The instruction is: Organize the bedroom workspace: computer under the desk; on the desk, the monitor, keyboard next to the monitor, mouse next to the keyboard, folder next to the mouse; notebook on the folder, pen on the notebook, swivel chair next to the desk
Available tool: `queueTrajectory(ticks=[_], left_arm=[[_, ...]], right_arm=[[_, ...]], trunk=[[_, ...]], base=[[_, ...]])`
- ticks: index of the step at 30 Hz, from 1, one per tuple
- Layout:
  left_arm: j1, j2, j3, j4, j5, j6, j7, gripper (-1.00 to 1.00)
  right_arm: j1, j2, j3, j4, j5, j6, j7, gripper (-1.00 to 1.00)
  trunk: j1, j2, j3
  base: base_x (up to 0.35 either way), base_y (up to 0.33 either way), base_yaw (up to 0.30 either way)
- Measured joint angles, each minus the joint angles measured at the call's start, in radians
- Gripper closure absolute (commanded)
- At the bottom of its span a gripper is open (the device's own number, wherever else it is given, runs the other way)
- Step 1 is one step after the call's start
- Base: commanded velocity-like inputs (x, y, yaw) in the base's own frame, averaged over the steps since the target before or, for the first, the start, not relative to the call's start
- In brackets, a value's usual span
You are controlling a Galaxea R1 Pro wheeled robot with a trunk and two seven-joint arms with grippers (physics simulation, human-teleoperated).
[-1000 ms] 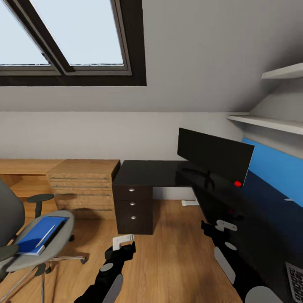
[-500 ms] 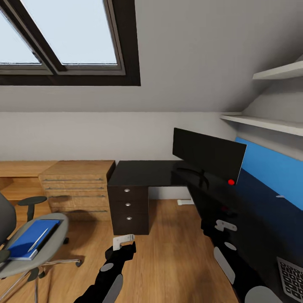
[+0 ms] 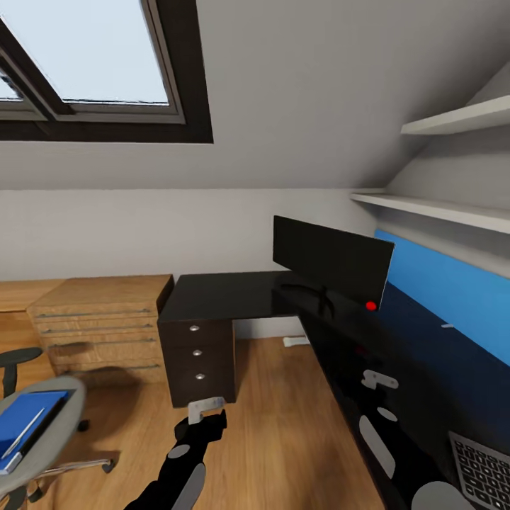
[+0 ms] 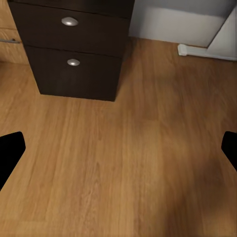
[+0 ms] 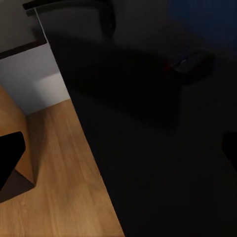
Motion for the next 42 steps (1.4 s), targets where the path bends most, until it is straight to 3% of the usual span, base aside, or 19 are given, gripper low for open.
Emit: queueTrajectory(ticks=[26,42], left_arm=[[0.0,0.0,0.001,0.001,-0.002,0.0,0.0,-1.0],[0.0,0.0,-0.004,0.001,-0.005,-0.001,0.002,-1.0]], right_arm=[[0.0,-0.001,0.001,-0.005,0.016,-0.018,0.002,-1.0],[0.0,-0.003,-0.003,0.009,0.019,-0.025,-0.002,-1.0]], trunk=[[0.0,0.0,0.0],[0.0,0.0,0.0]], base=[[0.281,0.158,-0.006],[0.279,0.014,0.0]])
